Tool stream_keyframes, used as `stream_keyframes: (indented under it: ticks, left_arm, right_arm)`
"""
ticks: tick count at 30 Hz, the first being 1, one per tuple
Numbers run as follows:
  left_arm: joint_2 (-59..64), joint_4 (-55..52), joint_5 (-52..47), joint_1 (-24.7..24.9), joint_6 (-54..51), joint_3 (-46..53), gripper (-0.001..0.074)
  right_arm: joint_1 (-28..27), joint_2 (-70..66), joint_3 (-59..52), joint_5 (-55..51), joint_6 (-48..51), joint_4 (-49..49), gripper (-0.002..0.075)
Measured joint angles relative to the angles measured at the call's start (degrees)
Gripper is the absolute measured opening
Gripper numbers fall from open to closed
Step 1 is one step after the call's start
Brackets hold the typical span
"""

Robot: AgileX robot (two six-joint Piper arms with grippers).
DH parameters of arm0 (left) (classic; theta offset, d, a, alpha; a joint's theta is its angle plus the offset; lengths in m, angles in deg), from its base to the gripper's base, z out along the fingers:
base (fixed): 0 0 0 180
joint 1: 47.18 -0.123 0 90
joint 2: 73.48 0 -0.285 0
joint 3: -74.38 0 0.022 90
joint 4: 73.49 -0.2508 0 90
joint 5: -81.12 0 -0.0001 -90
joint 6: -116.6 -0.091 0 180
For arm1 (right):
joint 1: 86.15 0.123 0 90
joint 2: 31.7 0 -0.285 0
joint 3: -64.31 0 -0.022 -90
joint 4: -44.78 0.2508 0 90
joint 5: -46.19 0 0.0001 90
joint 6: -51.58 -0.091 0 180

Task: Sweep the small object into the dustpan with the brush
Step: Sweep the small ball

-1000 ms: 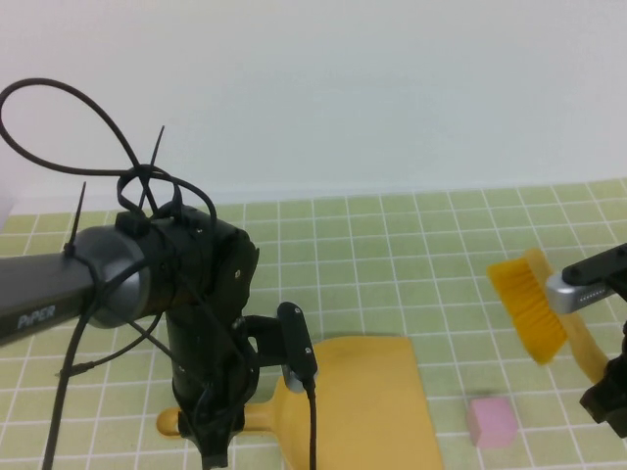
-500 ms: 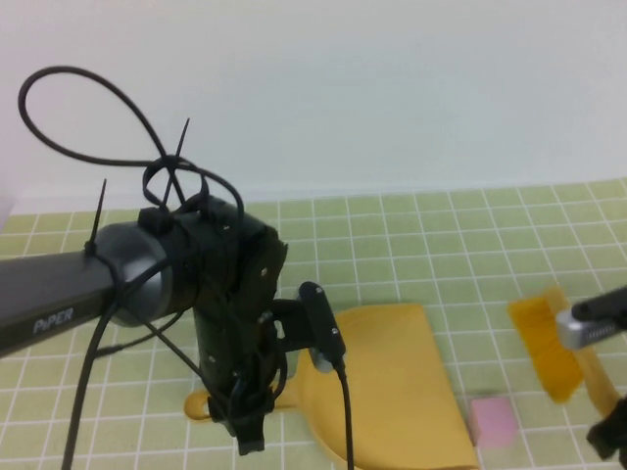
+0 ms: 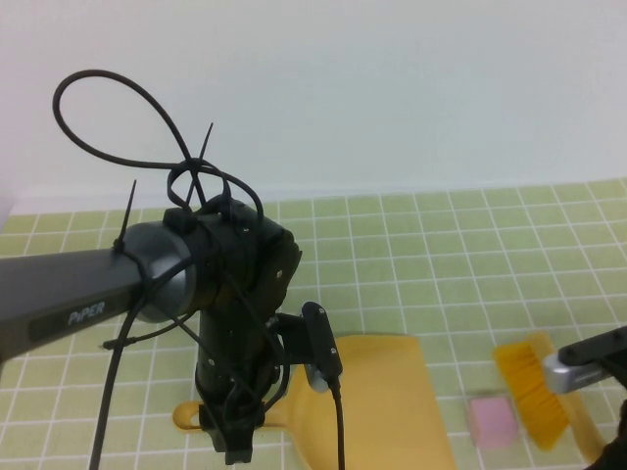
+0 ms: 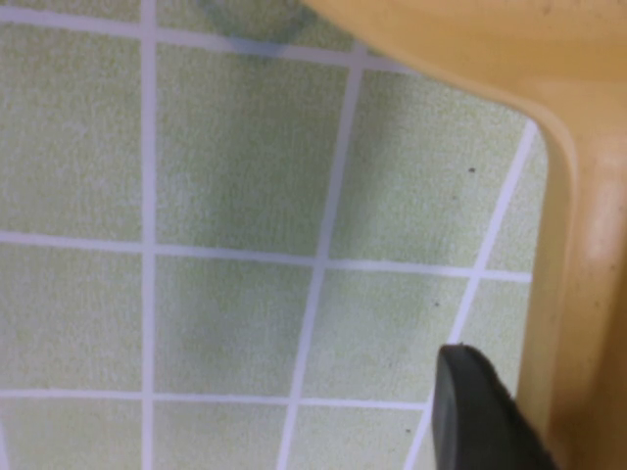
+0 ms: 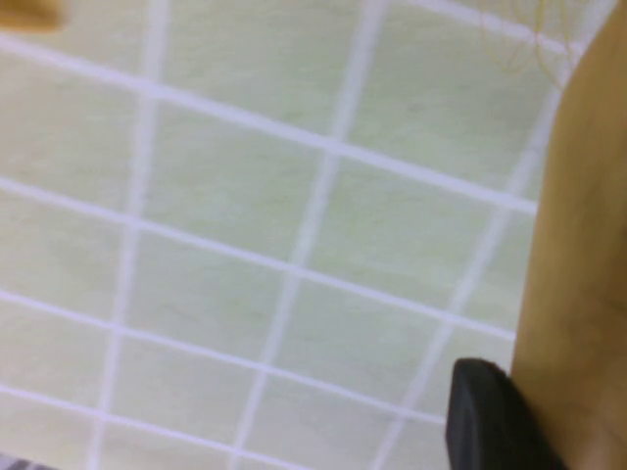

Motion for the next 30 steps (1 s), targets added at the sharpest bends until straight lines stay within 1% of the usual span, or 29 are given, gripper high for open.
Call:
stream_keyframes:
  ticks: [8, 13, 15, 17, 19, 22, 25, 27, 29, 30]
  left_arm:
    - [0.14, 0.1, 0.0, 0.0, 0.0, 0.0, 0.0]
    - [0.14, 0.47, 0.84, 0.0, 0.0, 0.0, 0.0]
    - [0.14, 0.47, 0.84, 0.0, 0.0, 0.0, 0.0]
    - [0.14, 0.47, 0.84, 0.0, 0.0, 0.0, 0.0]
    - [0.14, 0.63, 0.95, 0.0, 0.46, 0.0, 0.0]
    - [0.14, 0.88, 1.07, 0.0, 0.46, 0.0, 0.0]
    - [0.14, 0.64, 1.44, 0.0, 0.46, 0.0, 0.0001]
    - [0.14, -0.56, 1.52, 0.0, 0.46, 0.0, 0.0003]
    - [0.14, -1.29, 1.67, 0.0, 0.46, 0.0, 0.0034]
    - [0.14, -1.29, 1.81, 0.0, 0.46, 0.0, 0.007]
  right_arm:
    - [6.47, 0.0, 0.0, 6.1, -1.03, 6.2, 0.0176]
    - [7.97, 0.0, 0.1, 10.11, 8.59, 19.24, 0.0176]
    - [7.97, 0.0, 0.1, 10.49, 10.7, 21.49, 0.0176]
    - [7.97, 0.0, 0.1, 10.22, 9.81, 20.26, 0.0176]
    - [7.97, 0.0, 0.1, 9.13, 5.49, 15.77, 0.0176]
    - [7.97, 0.0, 0.1, 6.61, 1.9, 10.06, 0.0176]
    - [7.97, 0.0, 0.1, 5.94, 1.39, 8.34, 0.0176]
    - [7.97, 0.0, 0.1, 7.79, -1.03, 7.1, 0.0176]
    - [7.87, 0.0, 0.1, 10.88, -1.84, 7.08, 0.0176]
    - [7.87, 0.0, 0.1, 12.47, -1.94, 7.6, 0.0176]
